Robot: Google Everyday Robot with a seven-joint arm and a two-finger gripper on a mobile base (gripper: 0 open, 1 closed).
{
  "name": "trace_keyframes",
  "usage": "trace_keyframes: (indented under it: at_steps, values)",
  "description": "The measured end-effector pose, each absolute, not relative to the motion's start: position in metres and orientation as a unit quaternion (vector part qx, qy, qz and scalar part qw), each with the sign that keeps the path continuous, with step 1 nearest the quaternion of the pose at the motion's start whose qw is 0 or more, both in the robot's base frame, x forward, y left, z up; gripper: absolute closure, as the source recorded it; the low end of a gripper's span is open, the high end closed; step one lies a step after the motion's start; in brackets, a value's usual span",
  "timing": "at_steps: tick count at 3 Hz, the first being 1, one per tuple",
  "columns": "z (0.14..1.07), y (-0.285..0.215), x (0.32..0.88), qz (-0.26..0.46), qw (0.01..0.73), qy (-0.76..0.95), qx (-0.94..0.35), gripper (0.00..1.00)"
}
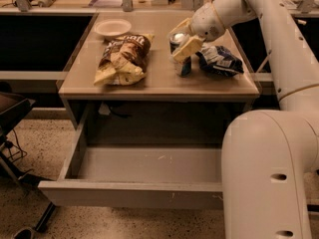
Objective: Place redbull can into top drawer
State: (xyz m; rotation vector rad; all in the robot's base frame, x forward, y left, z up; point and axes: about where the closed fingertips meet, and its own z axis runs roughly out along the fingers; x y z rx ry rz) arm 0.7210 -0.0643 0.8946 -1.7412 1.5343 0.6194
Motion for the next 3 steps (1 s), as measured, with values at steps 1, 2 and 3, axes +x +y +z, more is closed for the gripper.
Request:
trace_keyframes:
  at_steps: [1,2,3]
  values:
    - [0.895,-0.064,0.721,0.240,0.361,0.596,-0.676,0.65]
    - [0.897,-0.067,0.718,0.238,0.363,0.605,-0.667,0.89]
    - [0.931,-0.091,0.699,0.234,0.412,0.619,-0.627,1.00]
